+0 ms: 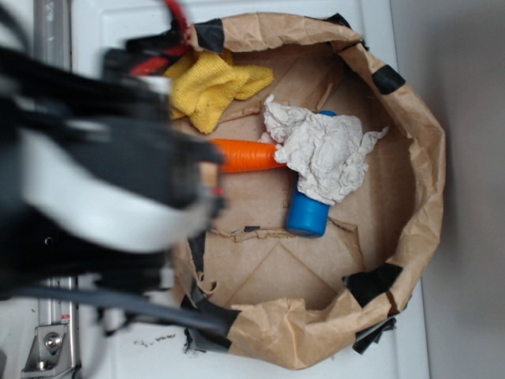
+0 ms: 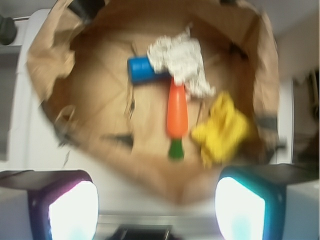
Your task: Grab the yellow cloth.
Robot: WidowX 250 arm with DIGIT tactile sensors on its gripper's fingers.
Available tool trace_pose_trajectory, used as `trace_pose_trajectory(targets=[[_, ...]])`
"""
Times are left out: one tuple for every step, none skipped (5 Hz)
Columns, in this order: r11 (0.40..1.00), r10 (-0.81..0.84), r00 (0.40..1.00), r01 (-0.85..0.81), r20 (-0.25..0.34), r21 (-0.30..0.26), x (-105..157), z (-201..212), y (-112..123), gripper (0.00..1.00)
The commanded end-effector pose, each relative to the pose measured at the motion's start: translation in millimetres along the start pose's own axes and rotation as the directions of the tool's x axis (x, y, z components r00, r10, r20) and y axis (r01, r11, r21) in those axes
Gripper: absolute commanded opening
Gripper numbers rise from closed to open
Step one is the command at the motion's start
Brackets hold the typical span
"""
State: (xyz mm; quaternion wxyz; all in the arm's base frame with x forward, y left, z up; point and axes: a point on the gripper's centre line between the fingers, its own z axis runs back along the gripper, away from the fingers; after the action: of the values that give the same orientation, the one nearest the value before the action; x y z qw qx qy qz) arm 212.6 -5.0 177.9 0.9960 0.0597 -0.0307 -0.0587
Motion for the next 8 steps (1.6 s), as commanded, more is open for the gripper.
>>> trace_pose_trajectory(targets=[[0.885, -0.458, 0.885, 0.462, -0.085, 0.049, 41.5, -65.9, 18.8, 1.00], [0.884, -0.466, 0.880, 0.468, -0.090, -0.001, 37.5, -84.3, 42.9, 1.00], [0.889, -0.457, 0.882, 0.456, -0.120, -0.033, 33.7, -110.9, 56.7, 1.00], [0.877, -0.473, 0.862, 0.481, -0.182, -0.004, 23.9, -138.5, 59.0, 1.00], [0.862, -0.495, 0.840, 0.507, -0.221, -0.005, 0.4, -165.3, 64.9, 1.00], [0.881, -0.461, 0.864, 0.472, -0.204, 0.006, -14.7, -164.9, 79.6, 1.00], [0.913, -0.391, 0.883, 0.407, -0.261, 0.011, -16.9, -184.0, 89.5, 0.00], [0.921, -0.375, 0.898, 0.388, -0.229, 0.015, -17.0, -176.4, 91.1, 0.00]])
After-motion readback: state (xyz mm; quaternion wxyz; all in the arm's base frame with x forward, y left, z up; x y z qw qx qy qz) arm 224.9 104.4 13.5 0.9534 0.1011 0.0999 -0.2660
